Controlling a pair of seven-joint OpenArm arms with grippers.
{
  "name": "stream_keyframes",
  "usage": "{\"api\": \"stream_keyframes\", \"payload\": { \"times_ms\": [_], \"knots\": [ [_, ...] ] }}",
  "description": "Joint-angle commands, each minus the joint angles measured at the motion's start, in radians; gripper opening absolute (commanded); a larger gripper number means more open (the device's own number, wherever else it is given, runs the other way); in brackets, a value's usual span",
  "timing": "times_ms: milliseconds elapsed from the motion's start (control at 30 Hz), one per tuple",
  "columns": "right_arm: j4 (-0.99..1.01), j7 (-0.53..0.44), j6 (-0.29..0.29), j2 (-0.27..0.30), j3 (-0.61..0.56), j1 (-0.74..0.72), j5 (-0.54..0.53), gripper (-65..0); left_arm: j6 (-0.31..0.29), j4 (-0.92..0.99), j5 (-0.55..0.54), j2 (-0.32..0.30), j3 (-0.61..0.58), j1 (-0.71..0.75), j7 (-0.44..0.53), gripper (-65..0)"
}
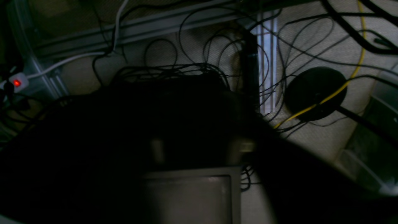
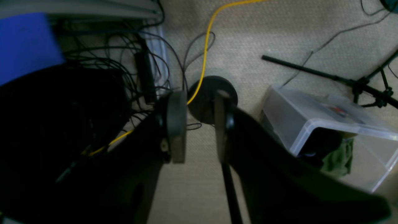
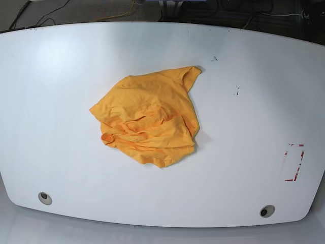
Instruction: Layout the t-shirt on the table in an organized manner, then fold the t-shirt properly
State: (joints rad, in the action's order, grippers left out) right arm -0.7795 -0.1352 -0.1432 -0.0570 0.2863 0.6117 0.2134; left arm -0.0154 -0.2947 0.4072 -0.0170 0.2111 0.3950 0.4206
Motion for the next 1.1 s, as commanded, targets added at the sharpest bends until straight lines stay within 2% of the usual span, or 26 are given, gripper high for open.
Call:
{"api": "stream_keyframes", "payload": {
  "times_ms": [0, 300, 367, 600, 900, 1067],
  "knots": [
    [-0.036, -0.013, -0.005, -0.001, -0.002, 0.038, 0.001, -50.9, 0.004, -0.05, -0.011, -0.002, 0.001, 0.046, 0.017, -26.1],
    [-0.153, -0.013, -0.006, -0.019, -0.002, 0.118, 0.001, -50.8, 0.001, -0.211, -0.139, -0.004, 0.0, 0.147, 0.017, -23.7],
    [-0.18, -0.013, -0.006, -0.019, -0.002, 0.136, 0.001, -50.8, -0.005, -0.234, -0.143, -0.004, 0.0, 0.167, 0.017, -23.7],
    [-0.288, -0.011, -0.009, -0.022, -0.003, 0.208, 0.001, -50.6, -0.09, -0.351, -0.149, -0.005, 0.0, 0.253, 0.017, -23.7],
    [-0.42, -0.011, -0.012, -0.037, -0.003, 0.293, -0.001, -50.3, -0.091, -0.513, -0.15, -0.002, 0.0, 0.35, 0.017, -23.9],
    [-0.492, -0.011, -0.014, -0.043, -0.005, 0.334, 0.001, -40.8, -0.099, -0.593, -0.15, -0.001, 0.0, 0.399, 0.017, -23.7]
  ]
}}
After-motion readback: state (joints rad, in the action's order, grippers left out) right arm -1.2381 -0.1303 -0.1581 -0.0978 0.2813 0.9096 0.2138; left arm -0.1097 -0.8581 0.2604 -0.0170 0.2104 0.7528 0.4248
